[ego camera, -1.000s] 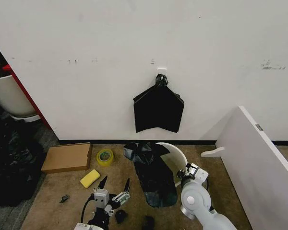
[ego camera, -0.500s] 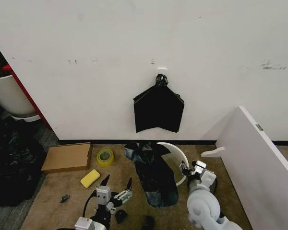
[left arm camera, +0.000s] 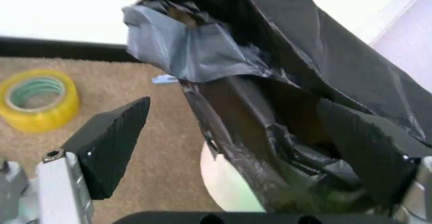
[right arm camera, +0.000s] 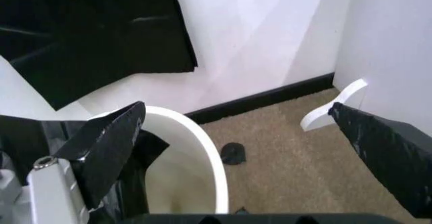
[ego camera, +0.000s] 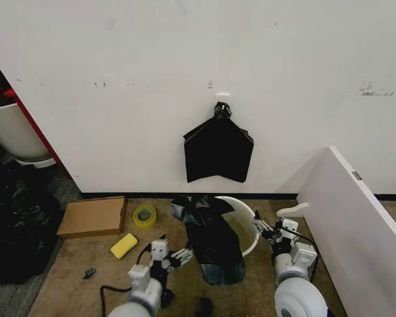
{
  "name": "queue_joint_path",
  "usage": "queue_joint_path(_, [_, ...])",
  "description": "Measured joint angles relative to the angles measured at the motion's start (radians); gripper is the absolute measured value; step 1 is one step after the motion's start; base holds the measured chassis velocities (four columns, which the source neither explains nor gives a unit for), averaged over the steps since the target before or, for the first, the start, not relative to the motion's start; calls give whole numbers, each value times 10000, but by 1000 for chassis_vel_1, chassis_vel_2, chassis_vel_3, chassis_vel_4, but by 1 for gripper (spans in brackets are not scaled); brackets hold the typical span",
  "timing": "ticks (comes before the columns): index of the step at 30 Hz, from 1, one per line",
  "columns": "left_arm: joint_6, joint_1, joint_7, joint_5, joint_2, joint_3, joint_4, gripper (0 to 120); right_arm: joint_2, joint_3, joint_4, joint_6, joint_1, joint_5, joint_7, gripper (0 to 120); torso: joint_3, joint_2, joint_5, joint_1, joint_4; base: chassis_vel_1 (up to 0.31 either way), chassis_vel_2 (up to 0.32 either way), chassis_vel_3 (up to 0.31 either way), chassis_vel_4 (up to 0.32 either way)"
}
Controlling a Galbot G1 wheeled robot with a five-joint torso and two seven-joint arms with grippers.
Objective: Place the garbage bag over the trash bin.
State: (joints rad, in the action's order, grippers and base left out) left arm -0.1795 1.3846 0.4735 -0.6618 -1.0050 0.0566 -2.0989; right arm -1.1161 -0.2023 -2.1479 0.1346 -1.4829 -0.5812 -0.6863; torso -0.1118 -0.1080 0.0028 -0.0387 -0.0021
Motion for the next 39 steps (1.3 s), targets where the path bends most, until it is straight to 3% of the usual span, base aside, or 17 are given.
queue_joint_path(9, [-1484, -1167, 1455, -1092, -641, 821, 305, 93, -61, -185, -43, 8, -173, 53, 10, 100, 0, 0, 0, 0, 3, 0, 0, 0, 0])
queue_joint_path(18, [-2242, -2282, 2558, -1763, -1552, 1340, 891, 70, -122, -213, -30, 60, -263, 4, -58, 100, 0, 0, -1, 0, 1, 0, 0, 0, 0])
queue_joint_path(39, [-3579, -3342, 4265, -2910, -2342, 1549, 1869, 68, -210, -136, 36, 160, -292, -88, -170, 100, 0, 0, -2, 1, 2, 0, 0, 0, 0])
